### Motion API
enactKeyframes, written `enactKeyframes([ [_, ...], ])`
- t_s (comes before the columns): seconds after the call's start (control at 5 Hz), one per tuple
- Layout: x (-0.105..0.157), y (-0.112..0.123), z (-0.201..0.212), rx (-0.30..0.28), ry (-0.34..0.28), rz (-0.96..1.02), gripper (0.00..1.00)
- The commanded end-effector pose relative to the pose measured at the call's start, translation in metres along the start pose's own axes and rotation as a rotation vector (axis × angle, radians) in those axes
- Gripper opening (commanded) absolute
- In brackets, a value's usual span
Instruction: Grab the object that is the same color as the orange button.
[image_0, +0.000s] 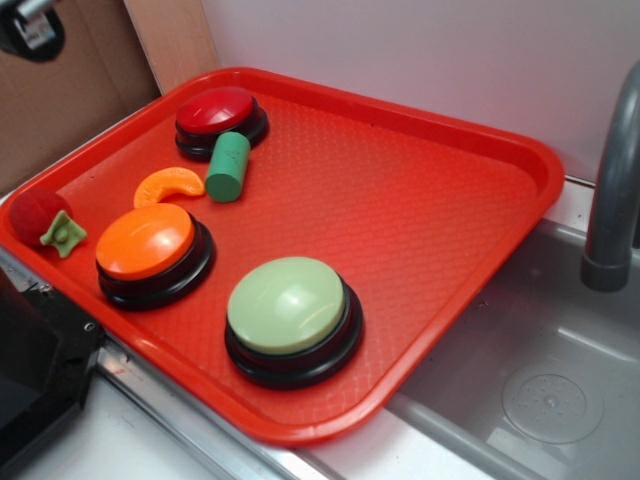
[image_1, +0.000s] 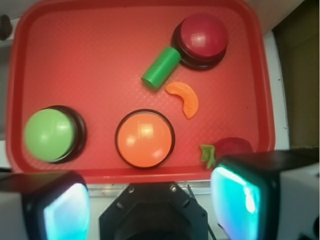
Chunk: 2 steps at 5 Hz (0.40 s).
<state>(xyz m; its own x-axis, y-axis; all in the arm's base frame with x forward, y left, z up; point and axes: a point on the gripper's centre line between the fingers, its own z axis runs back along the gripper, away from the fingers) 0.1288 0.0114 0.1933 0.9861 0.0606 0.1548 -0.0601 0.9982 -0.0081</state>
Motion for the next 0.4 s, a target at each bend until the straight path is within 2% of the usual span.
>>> enactKeyframes([
  [0.0, 0.022, 0.045, -0.053, -0.005, -0.073, 0.028, 1.00],
  [0.2, 0.030, 0.061, -0.079, -0.023, -0.072, 0.030, 1.00],
])
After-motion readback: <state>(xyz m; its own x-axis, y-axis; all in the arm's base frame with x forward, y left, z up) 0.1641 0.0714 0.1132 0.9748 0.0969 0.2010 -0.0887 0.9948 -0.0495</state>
